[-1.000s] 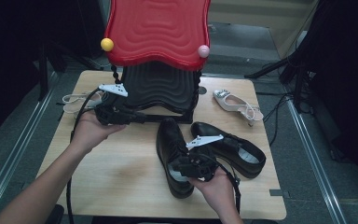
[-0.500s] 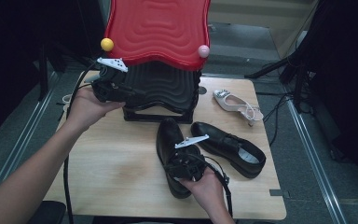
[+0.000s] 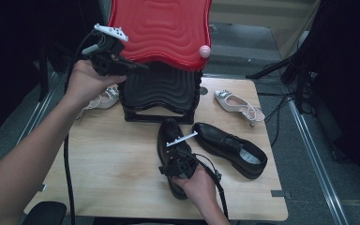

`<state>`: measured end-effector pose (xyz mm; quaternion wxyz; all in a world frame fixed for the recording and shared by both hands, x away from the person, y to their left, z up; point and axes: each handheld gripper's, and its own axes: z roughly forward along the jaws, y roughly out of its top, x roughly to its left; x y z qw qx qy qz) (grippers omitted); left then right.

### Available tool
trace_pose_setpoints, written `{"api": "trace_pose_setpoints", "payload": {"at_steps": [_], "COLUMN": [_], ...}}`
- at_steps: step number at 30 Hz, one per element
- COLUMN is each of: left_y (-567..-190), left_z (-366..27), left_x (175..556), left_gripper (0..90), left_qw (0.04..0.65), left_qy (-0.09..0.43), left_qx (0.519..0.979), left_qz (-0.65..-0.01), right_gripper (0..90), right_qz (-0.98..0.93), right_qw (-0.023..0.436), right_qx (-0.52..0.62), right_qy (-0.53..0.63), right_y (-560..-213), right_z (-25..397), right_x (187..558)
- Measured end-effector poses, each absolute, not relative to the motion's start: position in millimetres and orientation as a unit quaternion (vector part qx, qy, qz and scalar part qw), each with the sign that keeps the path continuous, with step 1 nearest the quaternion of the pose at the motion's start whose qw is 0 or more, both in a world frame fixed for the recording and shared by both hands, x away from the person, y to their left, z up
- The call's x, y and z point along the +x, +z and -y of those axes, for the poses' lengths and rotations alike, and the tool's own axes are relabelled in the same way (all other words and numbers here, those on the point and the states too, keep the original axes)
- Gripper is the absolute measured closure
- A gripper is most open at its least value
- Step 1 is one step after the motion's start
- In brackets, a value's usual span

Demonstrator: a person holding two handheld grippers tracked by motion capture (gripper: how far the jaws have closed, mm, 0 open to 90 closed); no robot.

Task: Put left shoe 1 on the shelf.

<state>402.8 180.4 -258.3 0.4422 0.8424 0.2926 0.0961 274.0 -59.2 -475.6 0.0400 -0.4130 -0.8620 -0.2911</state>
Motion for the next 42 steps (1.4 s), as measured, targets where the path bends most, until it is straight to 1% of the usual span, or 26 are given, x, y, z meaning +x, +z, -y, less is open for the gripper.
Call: {"api": "trace_pose_setpoints", "payload": {"at_steps": [5,8,11,15,17,19,23,26,31,37,42], "left_y": [-242.0,-234.9,-230.8,-231.3,-232.3,-234.6,-238.1,-238.5,-238.3,-238.5,-239.0], "left_z": [-180.5,-181.8,-184.3,-182.8,-181.7,-179.9,-179.1,-176.6,-175.5,-175.8,-176.1], "left_x": [411.6,416.8,423.7,430.4,432.6,434.6,438.0,437.4,436.9,436.5,436.5], "left_gripper": [87.6,87.6,87.6,87.2,87.4,87.6,87.8,87.9,88.9,90.0,90.0], "left_qw": [0.437,0.440,0.441,0.432,0.432,0.423,0.424,0.424,0.420,0.417,0.420], "left_qy": [0.113,0.129,0.134,0.155,0.152,0.154,0.148,0.142,0.142,0.143,0.141], "left_qx": [0.841,0.834,0.827,0.823,0.822,0.825,0.825,0.825,0.828,0.830,0.828], "left_qz": [-0.299,-0.306,-0.321,-0.334,-0.339,-0.341,-0.342,-0.345,-0.343,-0.342,-0.344], "right_gripper": [65.1,66.3,72.2,80.9,84.6,86.4,87.1,87.2,87.2,87.2,87.2], "right_qz": [0.864,0.859,0.854,0.854,0.853,0.852,0.847,0.841,0.828,0.822,0.815], "right_qw": [0.040,0.059,0.067,0.067,0.068,0.061,0.052,0.056,0.085,0.086,0.100], "right_qx": [-0.416,-0.421,-0.425,-0.425,-0.426,-0.427,-0.427,-0.425,-0.425,-0.417,-0.404], "right_qy": [-0.281,-0.286,-0.291,-0.292,-0.293,-0.298,-0.312,-0.331,-0.356,-0.379,-0.403], "right_y": [-475.8,-479.7,-480.1,-477.3,-475.9,-472.2,-462.8,-457.4,-451.6,-433.9,-412.1], "right_z": [57.3,59.4,63.0,67.7,70.3,74.6,86.6,98.5,108.8,111.8,113.7], "right_x": [277.9,280.5,281.5,281.9,281.8,281.5,281.7,284.7,289.4,287.9,286.9]}}
